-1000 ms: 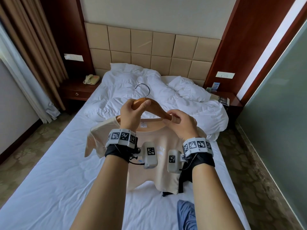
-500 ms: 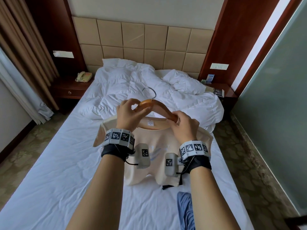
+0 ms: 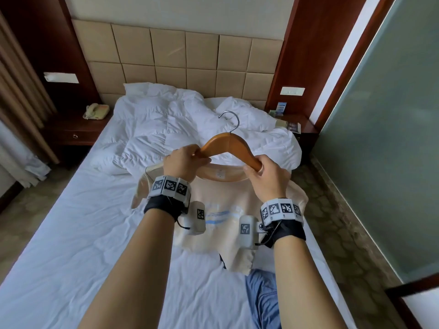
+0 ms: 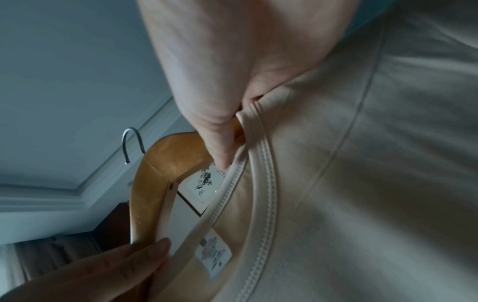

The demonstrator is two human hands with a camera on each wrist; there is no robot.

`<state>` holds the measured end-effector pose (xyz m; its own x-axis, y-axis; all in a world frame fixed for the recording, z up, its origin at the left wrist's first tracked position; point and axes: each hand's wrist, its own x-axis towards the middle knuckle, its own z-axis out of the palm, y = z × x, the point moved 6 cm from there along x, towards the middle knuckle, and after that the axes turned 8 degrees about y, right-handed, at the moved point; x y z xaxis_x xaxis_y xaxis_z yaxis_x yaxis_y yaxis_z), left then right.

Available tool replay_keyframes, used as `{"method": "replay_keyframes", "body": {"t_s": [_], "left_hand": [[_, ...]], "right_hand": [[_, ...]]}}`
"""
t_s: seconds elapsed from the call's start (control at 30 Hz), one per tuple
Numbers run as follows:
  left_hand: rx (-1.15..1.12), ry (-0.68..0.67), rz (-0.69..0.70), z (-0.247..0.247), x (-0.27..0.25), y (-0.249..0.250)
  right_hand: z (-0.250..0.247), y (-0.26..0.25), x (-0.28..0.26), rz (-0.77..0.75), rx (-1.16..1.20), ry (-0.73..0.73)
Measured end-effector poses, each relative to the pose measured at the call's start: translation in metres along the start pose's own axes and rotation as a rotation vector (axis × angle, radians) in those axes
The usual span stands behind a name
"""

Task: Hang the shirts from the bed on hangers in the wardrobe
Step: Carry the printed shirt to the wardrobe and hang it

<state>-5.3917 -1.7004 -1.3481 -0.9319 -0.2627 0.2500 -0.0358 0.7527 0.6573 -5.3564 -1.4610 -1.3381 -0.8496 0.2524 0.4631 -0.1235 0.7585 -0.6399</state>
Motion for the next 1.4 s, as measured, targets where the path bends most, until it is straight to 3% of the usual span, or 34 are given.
{"method": "replay_keyframes", "body": {"t_s": [0.33,0.67,0.8,1.07,1.4], "left_hand": [[-0.015,-0.054,0.212,0.019,0.008,0.087],[0.016,-0.081,0.585,0.017,-0.031,0.244],[0.009,-0.1,0.701,0.017,-0.077,0.317],[-0.114,-0.182,0.806,0.037,-0.195,0.463],[-0.315,-0.358,0.991,0.092,-0.358,0.634]], "right_hand": [[-0.048,0.023,0.039,-0.012,-0.101,0.037],[-0.195,0.042,0.065,0.006,-0.225,0.061],[-0.277,0.058,0.059,0.05,-0.227,0.099],[-0.448,0.11,0.011,0.152,-0.237,0.221],[-0.661,0.197,-0.075,0.225,-0.627,0.352]]}}
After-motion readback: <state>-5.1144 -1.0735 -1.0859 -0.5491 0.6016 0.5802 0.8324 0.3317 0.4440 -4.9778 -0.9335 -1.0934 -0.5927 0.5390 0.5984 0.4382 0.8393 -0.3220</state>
